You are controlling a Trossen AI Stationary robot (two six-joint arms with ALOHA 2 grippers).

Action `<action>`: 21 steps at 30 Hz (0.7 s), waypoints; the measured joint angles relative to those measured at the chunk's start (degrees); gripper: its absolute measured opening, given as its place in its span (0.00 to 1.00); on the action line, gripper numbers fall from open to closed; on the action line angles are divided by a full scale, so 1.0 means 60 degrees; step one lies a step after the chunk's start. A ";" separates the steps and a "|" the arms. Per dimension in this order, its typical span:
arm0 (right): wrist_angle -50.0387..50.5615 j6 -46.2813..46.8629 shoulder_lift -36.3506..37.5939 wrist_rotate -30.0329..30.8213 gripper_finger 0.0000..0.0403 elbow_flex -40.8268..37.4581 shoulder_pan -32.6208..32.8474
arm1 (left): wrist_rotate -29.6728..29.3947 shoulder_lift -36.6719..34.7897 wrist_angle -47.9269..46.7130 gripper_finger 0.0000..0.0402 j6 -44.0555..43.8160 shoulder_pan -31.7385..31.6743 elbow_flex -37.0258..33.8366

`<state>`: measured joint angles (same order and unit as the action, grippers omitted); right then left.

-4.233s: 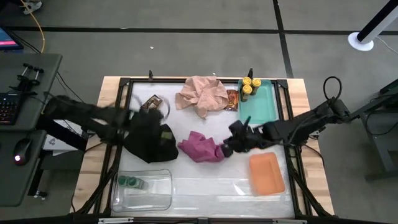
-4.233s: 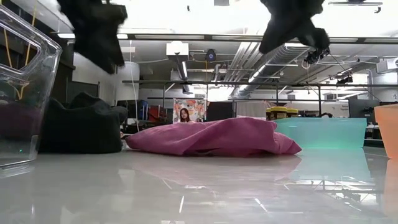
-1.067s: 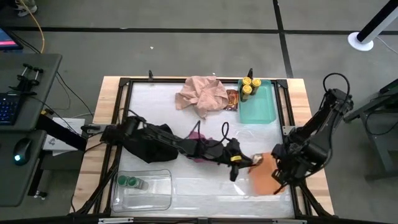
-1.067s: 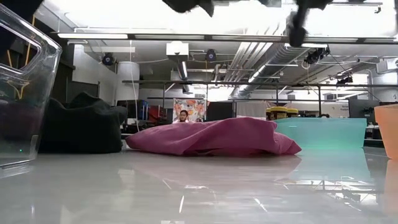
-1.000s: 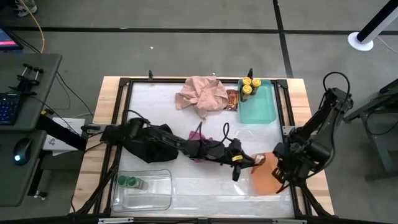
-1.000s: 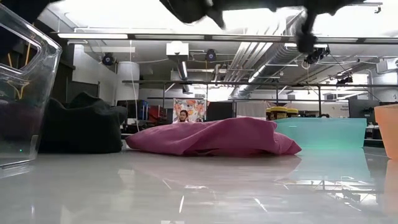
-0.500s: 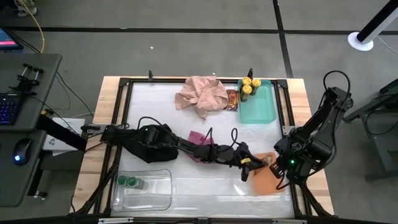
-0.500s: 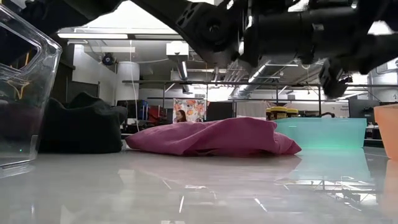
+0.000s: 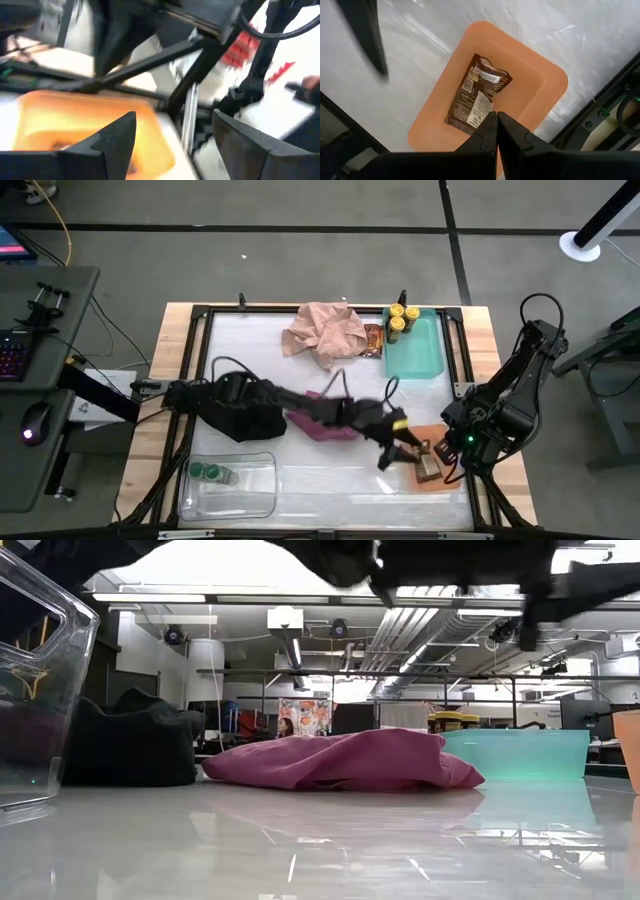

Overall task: Sort spices by type
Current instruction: Put the orange seasoning bag into the orange bin

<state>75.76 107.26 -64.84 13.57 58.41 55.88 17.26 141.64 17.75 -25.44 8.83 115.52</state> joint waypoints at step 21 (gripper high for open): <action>-0.1645 -0.3094 0.0003 0.3186 0.00 0.0004 -0.2976 | -0.2228 -0.4872 -0.6047 0.16 0.1627 -0.4211 -0.3457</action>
<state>65.89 88.70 -64.82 32.69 58.43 38.02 3.89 112.40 -18.53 -15.67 -16.44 94.78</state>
